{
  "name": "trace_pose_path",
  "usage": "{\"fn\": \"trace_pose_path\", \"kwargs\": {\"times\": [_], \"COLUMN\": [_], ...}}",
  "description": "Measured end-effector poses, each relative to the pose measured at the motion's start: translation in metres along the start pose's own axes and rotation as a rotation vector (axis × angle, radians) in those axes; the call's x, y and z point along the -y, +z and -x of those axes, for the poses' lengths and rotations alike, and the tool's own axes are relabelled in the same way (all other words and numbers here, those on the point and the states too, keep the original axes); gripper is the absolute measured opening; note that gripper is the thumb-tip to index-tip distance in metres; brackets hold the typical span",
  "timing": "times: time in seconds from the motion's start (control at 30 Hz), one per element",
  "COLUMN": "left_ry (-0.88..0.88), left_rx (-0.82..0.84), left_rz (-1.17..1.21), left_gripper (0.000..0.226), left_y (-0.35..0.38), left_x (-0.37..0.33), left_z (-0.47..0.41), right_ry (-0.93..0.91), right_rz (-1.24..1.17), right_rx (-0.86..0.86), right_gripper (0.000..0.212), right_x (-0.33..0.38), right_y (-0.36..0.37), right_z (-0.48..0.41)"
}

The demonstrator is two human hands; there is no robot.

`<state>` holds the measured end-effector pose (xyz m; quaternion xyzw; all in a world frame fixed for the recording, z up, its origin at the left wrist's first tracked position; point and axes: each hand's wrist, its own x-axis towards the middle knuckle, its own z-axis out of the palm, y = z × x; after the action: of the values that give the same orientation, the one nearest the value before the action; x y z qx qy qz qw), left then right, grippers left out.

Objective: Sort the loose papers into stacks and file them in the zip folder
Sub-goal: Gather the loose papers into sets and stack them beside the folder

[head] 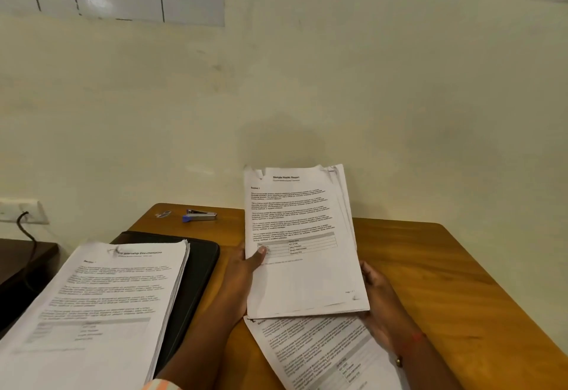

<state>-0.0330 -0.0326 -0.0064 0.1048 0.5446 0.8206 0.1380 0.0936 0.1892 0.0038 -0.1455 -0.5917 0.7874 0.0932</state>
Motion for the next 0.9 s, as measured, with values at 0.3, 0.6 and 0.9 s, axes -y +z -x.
{"fn": "trace_pose_path", "kwargs": {"times": [0.3, 0.6, 0.9], "left_ry": [0.293, 0.55, 0.454], "left_rx": [-0.113, -0.144, -0.121], "left_rz": [-0.258, -0.333, -0.269], "left_gripper": [0.043, 0.04, 0.023], "left_y": [0.015, 0.035, 0.035], "left_x": [0.001, -0.009, -0.001], "left_z": [0.009, 0.027, 0.024], "right_ry": [-0.154, -0.506, -0.538], "right_rz": [-0.034, 0.265, 0.18], "right_rx": [-0.019, -0.208, -0.239], "right_gripper": [0.039, 0.028, 0.037], "right_x": [-0.002, -0.002, -0.004], "right_y": [-0.002, 0.008, 0.012], "right_z": [-0.001, 0.001, 0.004]}}
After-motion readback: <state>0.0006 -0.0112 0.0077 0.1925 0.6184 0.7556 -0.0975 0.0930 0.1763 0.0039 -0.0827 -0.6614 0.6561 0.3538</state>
